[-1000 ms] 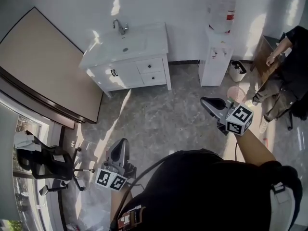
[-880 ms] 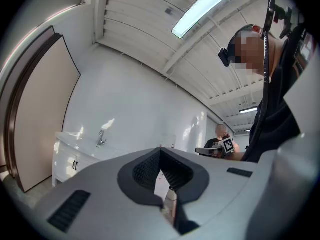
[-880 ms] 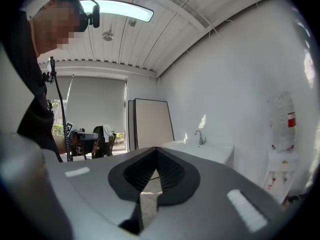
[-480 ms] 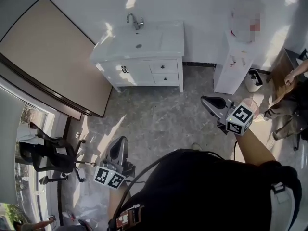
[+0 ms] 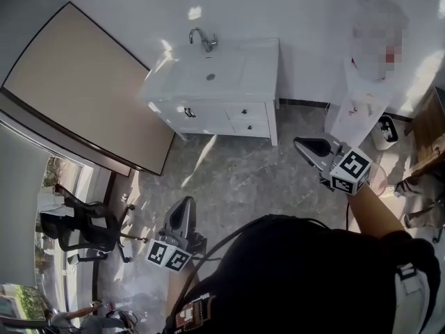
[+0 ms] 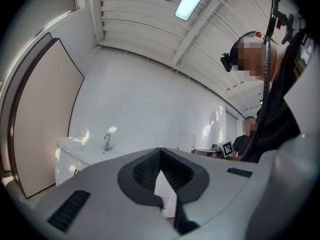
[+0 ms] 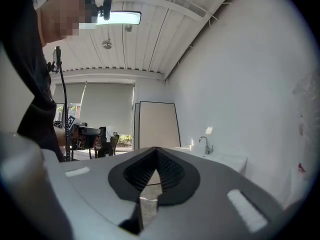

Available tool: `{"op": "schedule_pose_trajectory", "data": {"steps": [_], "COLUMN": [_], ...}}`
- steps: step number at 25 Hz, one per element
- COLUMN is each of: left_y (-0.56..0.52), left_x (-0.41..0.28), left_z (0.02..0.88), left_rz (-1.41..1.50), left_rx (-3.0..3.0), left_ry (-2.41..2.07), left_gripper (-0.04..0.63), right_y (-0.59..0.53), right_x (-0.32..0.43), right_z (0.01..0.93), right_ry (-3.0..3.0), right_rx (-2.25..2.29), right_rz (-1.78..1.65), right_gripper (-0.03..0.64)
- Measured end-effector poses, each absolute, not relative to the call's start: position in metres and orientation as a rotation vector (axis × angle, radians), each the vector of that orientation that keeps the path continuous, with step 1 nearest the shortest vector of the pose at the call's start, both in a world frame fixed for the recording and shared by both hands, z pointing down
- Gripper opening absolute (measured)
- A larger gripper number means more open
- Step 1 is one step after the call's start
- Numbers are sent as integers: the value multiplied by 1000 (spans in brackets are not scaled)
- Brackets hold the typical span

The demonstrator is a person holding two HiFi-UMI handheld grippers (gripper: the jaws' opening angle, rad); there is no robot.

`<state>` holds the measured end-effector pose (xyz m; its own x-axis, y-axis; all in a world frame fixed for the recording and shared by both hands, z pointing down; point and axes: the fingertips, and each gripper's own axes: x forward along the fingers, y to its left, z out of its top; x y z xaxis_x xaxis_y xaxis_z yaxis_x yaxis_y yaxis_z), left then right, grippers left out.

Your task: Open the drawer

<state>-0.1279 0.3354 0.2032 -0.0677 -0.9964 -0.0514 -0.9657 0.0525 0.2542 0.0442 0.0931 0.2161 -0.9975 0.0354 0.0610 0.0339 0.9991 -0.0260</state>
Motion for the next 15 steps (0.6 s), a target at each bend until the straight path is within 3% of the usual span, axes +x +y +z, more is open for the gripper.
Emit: {"op": "schedule_pose_trajectory", "data": {"steps": [8,15], "left_y": [260,208], "left_x": [-141,-207], "left_z": [215,220], "left_rz": [-315,-338], "left_rx": [2100,2240], "left_ry": [-2095,-1952], "left_gripper": [-6,-6], "right_y": [28,-2], "right_x": [44,7], "right_z": [233,229], "right_ry": [-3071,-3049], "right_rx": [40,238], "right_rz": [79,55], "right_gripper": [-5,-5]}}
